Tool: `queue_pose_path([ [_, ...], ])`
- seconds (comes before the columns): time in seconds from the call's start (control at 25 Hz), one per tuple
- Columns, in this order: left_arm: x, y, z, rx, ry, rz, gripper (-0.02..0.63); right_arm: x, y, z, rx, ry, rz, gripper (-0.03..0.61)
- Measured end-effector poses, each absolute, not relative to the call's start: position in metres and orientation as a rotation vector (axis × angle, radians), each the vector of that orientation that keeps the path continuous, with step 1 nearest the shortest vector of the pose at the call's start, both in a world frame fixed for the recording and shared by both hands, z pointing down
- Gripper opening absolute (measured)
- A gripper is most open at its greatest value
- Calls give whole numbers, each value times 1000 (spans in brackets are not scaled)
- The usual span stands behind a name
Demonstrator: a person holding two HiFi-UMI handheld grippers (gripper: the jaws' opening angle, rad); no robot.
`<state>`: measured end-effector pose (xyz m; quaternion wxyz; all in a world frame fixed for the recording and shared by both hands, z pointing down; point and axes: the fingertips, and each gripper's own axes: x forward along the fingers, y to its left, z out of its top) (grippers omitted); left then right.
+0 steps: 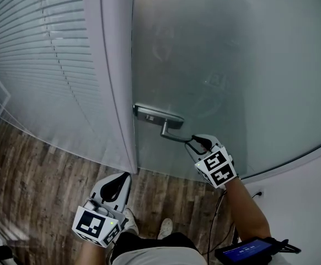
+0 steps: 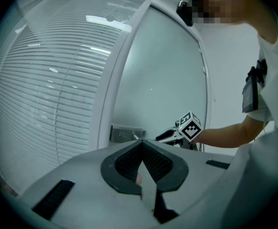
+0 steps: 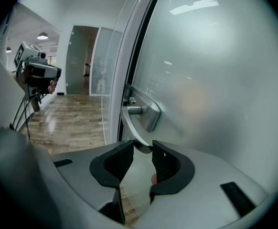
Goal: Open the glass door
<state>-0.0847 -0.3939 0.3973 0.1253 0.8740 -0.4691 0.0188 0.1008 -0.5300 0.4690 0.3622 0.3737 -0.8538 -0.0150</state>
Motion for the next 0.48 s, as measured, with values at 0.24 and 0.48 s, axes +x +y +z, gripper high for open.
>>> queue_pose_path([
  [0.24,-85,-397,397,2539,-1370,41,0,101,-532,471,999,-2200,-56,123],
  [0.48,-81,-406,395,2547,-1367,35,0,97,-541,493,1025,-2222,38,124],
])
